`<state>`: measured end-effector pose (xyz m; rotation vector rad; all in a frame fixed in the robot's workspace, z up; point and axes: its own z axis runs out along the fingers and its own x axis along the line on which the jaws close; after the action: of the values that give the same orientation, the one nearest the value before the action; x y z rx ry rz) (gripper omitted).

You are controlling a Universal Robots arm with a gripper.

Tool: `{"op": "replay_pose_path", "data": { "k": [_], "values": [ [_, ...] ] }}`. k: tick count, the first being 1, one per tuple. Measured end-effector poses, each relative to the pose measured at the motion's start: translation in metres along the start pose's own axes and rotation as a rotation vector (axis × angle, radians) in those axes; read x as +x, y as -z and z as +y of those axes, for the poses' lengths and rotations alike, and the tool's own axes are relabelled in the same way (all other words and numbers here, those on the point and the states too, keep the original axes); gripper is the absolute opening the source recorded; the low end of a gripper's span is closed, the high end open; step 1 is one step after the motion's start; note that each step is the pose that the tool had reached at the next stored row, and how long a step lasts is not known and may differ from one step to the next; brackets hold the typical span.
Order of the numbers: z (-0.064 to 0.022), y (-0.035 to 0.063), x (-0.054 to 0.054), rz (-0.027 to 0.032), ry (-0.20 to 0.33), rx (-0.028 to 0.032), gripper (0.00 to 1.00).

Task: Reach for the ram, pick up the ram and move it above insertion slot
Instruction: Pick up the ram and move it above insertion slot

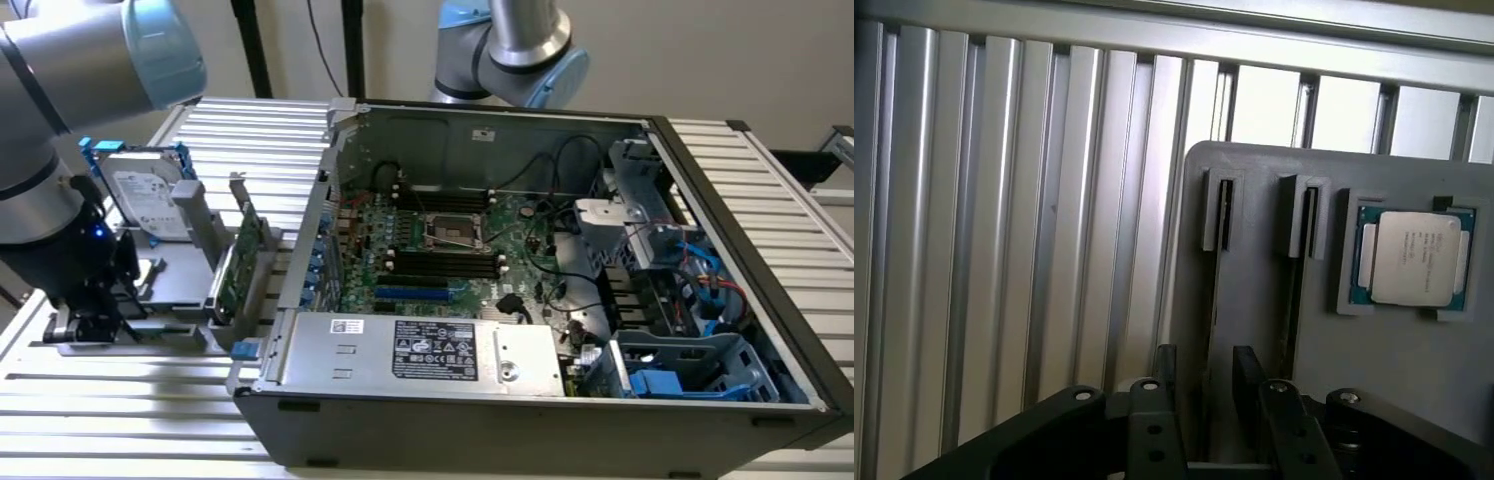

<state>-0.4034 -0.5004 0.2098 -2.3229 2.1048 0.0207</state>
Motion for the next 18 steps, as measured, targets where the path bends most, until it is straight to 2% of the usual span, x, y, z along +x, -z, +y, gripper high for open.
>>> {"op": "replay_pose_path", "data": {
  "k": [15, 16, 18],
  "values": [
    [-0.0004, -0.0094, 0.0002, -0.0115, -0.025, -0.0003, 0.36],
    [-0.0004, -0.0097, 0.0002, -0.0121, -0.026, -0.0002, 0.35],
    [-0.0004, -0.0099, 0.0002, -0.0127, -0.027, -0.0003, 0.22]
  ]
}}
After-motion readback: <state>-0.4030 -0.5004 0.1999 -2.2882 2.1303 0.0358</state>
